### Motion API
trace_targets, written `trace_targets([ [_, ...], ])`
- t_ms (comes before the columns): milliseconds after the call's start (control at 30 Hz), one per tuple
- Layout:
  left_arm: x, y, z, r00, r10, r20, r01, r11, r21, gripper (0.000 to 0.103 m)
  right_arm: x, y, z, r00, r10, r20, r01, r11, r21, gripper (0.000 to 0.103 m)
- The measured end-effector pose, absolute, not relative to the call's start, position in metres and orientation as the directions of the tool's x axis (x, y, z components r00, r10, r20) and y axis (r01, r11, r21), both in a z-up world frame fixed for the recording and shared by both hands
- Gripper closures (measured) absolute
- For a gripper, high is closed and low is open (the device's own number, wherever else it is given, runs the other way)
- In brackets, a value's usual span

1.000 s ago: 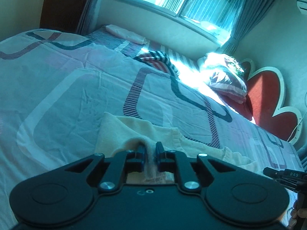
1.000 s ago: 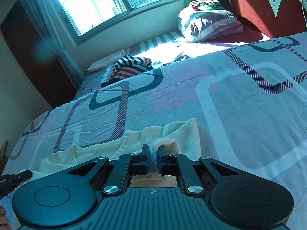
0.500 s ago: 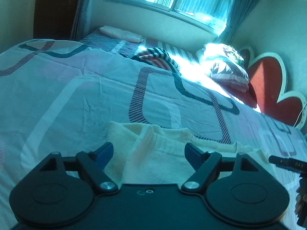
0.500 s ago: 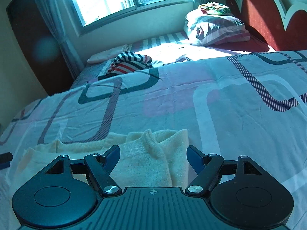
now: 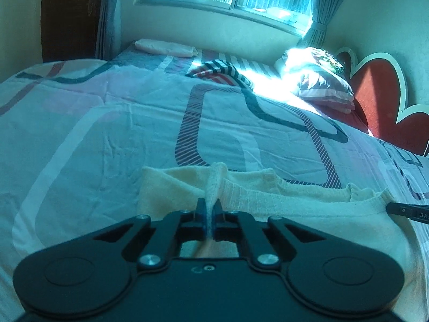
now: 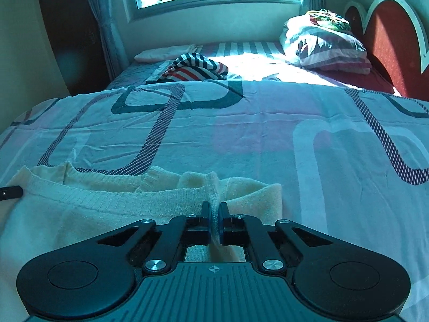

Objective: Fold small clothes

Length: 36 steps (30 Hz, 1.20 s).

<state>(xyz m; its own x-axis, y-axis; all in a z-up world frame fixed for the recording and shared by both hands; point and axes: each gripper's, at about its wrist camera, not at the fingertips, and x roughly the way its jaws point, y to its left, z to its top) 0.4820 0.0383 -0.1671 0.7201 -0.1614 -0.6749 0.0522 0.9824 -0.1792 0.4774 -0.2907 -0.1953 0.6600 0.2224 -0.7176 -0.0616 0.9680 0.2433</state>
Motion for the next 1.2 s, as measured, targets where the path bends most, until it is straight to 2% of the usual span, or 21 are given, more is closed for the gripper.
trace_targets([
  [167, 0.482, 0.042, -0.151, 0.784, -0.155, -0.602, 0.028, 0.976, -0.215, 0.100, 0.476, -0.296, -0.182, 0.726, 0.188, -0.662, -0.047, 0.973, 0.224, 0.100],
  [300, 0.496, 0.042, -0.173, 0.736, -0.107, -0.669, -0.023, 0.983, -0.183, 0.100, 0.489, -0.293, -0.210, 0.650, 0.146, -0.746, -0.011, 0.983, 0.182, 0.100],
  [333, 0.498, 0.041, -0.180, 0.714, -0.101, -0.693, -0.025, 0.985, -0.170, 0.100, 0.488, -0.293, -0.214, 0.655, 0.145, -0.742, -0.007, 0.983, 0.186, 0.100],
  [433, 0.492, 0.038, -0.183, 0.718, -0.071, -0.693, -0.012, 0.993, -0.113, 0.092, 0.487, -0.294, -0.209, 0.663, 0.131, -0.737, 0.004, 0.984, 0.178, 0.099],
  [467, 0.491, 0.039, -0.180, 0.713, -0.076, -0.697, -0.007, 0.993, -0.115, 0.090, 0.485, -0.296, -0.206, 0.670, 0.126, -0.731, 0.009, 0.984, 0.178, 0.095],
  [500, 0.489, 0.040, -0.177, 0.715, -0.068, -0.696, -0.010, 0.994, -0.108, 0.082, 0.482, -0.299, -0.202, 0.683, 0.114, -0.721, 0.020, 0.984, 0.174, 0.083],
  [533, 0.486, 0.041, -0.174, 0.720, -0.055, -0.692, -0.016, 0.995, -0.096, 0.078, 0.479, -0.301, -0.198, 0.697, 0.099, -0.710, 0.033, 0.985, 0.170, 0.075],
  [567, 0.482, 0.042, -0.170, 0.727, -0.042, -0.686, -0.025, 0.996, -0.087, 0.076, 0.475, -0.303, -0.193, 0.711, 0.093, -0.697, 0.041, 0.984, 0.173, 0.056],
  [600, 0.479, 0.044, -0.166, 0.732, -0.038, -0.680, -0.031, 0.996, -0.088, 0.071, 0.471, -0.305, -0.188, 0.725, 0.093, -0.683, 0.041, 0.983, 0.178, 0.049],
  [633, 0.474, 0.046, -0.162, 0.738, -0.042, -0.673, -0.033, 0.995, -0.099, 0.067, 0.466, -0.304, -0.183, 0.731, 0.098, -0.675, 0.034, 0.983, 0.180, 0.049],
  [800, 0.453, 0.034, -0.144, 0.761, -0.107, -0.640, 0.026, 0.991, -0.134, 0.064, 0.452, -0.287, -0.164, 0.734, 0.169, -0.658, -0.031, 0.976, 0.217, 0.049],
  [933, 0.443, 0.003, -0.141, 0.747, -0.183, -0.639, 0.133, 0.983, -0.126, 0.054, 0.445, -0.253, -0.160, 0.713, 0.242, -0.659, -0.118, 0.967, 0.227, 0.049],
  [1067, 0.448, -0.019, -0.158, 0.705, -0.225, -0.672, 0.174, 0.974, -0.144, 0.053, 0.444, -0.218, -0.173, 0.681, 0.278, -0.677, -0.176, 0.960, 0.217, 0.049],
  [1200, 0.459, -0.008, -0.180, 0.671, -0.205, -0.713, 0.122, 0.978, -0.167, 0.055, 0.446, -0.214, -0.195, 0.652, 0.237, -0.720, -0.171, 0.971, 0.165, 0.049],
])
